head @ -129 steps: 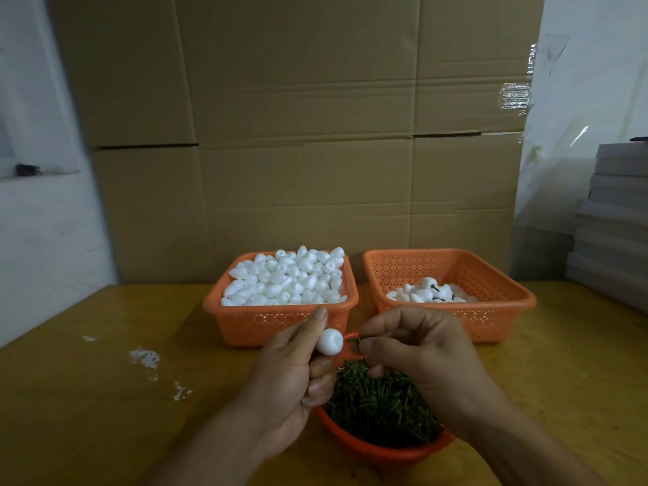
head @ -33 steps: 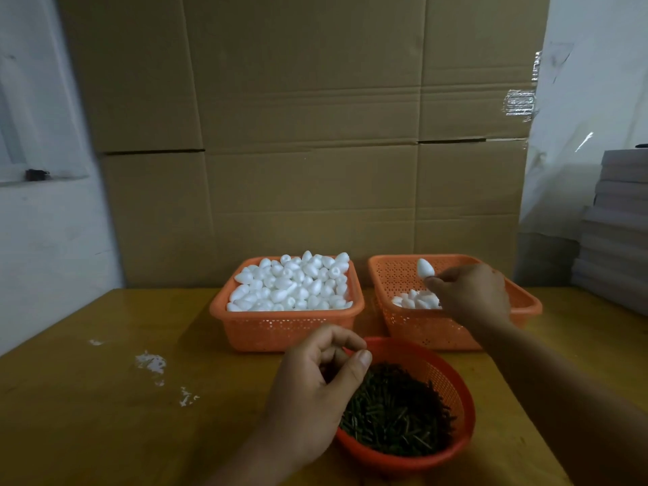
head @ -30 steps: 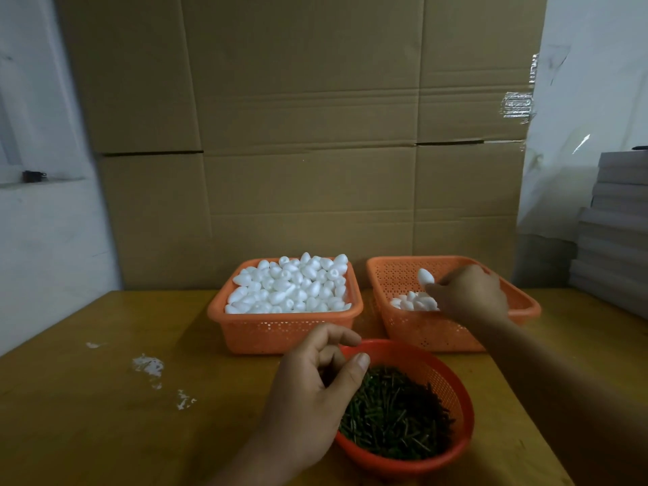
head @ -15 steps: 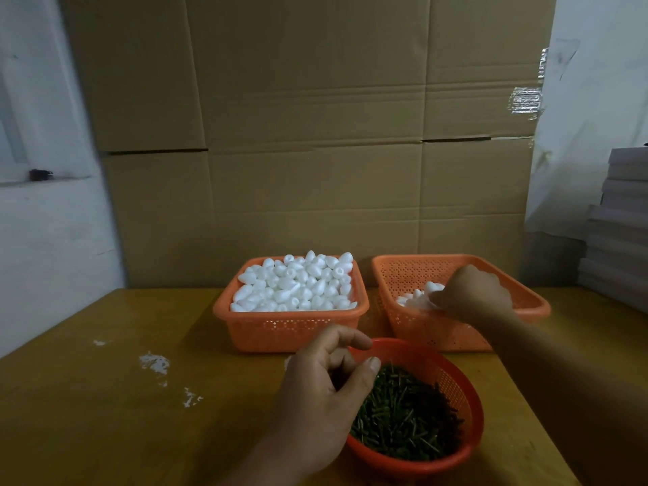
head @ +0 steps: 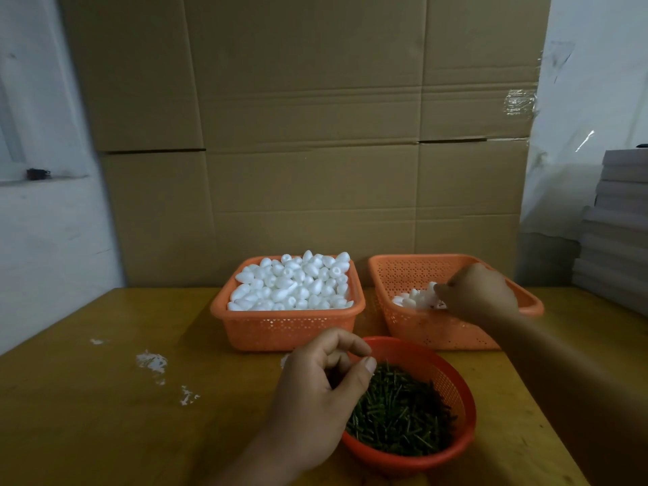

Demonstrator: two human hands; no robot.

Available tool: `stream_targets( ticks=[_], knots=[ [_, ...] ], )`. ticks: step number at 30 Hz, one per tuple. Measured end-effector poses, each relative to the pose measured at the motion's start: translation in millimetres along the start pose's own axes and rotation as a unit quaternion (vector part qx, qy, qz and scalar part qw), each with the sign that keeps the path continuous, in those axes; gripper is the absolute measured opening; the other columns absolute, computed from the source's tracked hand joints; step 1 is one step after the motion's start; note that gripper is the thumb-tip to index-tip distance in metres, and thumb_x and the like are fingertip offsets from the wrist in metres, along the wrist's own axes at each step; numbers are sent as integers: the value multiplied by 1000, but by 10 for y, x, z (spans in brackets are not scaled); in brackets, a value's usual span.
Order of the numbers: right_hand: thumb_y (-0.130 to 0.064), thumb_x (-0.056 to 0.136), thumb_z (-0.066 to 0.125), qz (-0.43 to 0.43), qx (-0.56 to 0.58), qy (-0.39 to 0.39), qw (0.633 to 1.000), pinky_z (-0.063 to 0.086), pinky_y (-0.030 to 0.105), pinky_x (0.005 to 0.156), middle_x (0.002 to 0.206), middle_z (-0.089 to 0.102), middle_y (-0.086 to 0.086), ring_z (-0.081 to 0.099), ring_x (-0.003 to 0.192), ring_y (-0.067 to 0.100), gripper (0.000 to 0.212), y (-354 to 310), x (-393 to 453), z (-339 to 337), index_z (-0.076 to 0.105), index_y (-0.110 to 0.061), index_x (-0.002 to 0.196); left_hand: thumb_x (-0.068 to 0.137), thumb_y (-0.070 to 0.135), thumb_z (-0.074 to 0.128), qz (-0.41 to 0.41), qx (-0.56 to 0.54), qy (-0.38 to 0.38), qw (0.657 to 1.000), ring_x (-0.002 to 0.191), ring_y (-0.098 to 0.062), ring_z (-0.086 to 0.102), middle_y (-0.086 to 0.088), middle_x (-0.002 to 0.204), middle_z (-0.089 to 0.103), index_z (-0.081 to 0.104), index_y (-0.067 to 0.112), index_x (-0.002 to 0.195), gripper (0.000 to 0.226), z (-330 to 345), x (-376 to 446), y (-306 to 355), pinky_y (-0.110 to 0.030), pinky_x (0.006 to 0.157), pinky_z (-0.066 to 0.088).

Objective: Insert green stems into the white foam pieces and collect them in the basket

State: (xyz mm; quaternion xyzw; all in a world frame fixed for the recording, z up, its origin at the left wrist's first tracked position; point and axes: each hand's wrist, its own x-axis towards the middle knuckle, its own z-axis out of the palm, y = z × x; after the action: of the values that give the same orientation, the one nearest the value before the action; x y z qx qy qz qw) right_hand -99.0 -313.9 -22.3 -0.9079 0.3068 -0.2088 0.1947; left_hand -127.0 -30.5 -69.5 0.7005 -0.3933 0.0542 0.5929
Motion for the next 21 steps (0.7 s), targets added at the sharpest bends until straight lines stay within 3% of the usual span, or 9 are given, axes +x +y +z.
stream_targets(
  ticks=[2,4,7,10,13,17,21],
  knots=[
    [-32,91,63,-9,49,14,999,56,41,61,66,68,12,63,61,25,32,5,-79,-23,69,-10,68,91,30,67,-2,2,0,1000,55,1,52,10,57,58,65,36,91,6,-6,-1,3,-13,57,41],
    [-26,92,62,-25,102,26,994,43,35,52,60,66,15,52,50,22,33,-4,-187,-49,70,-4,68,92,27,67,-6,4,1,1000,55,1,52,11,58,59,66,35,90,9,-12,-5,4,-13,57,41],
    [-25,93,61,-57,175,23,983,34,32,50,62,67,19,44,46,19,30,-71,-421,-117,74,-3,77,93,25,68,-9,13,2,1000,57,1,53,11,60,60,66,35,88,11,-4,-4,6,-14,57,43],
    [-25,93,61,-98,217,10,971,31,25,43,47,61,7,40,36,6,26,-159,-736,-178,77,-10,79,94,22,68,-11,17,7,1000,57,0,52,11,61,59,66,34,85,15,-2,4,-2,-16,57,43],
    [-19,93,59,-141,227,-1,964,26,12,47,47,55,7,35,35,5,28,-213,-1006,-165,74,3,83,94,20,67,-15,18,14,1000,57,-1,51,10,61,58,65,32,83,16,-6,11,-17,-17,55,42],
    [-16,93,60,-179,199,-67,961,41,20,50,74,72,-3,56,48,5,20,-207,-1221,-69,76,-25,102,97,23,62,-14,17,14,1000,57,-6,50,7,61,56,63,30,81,17,4,17,-29,-23,54,42],
    [-21,91,63,-206,141,-94,964,49,26,52,76,69,-10,61,54,3,28,-173,-1288,-17,71,-34,114,101,27,54,-8,33,54,998,58,-8,56,5,62,60,66,27,81,23,-70,94,-25,-25,55,46]
  ],
)
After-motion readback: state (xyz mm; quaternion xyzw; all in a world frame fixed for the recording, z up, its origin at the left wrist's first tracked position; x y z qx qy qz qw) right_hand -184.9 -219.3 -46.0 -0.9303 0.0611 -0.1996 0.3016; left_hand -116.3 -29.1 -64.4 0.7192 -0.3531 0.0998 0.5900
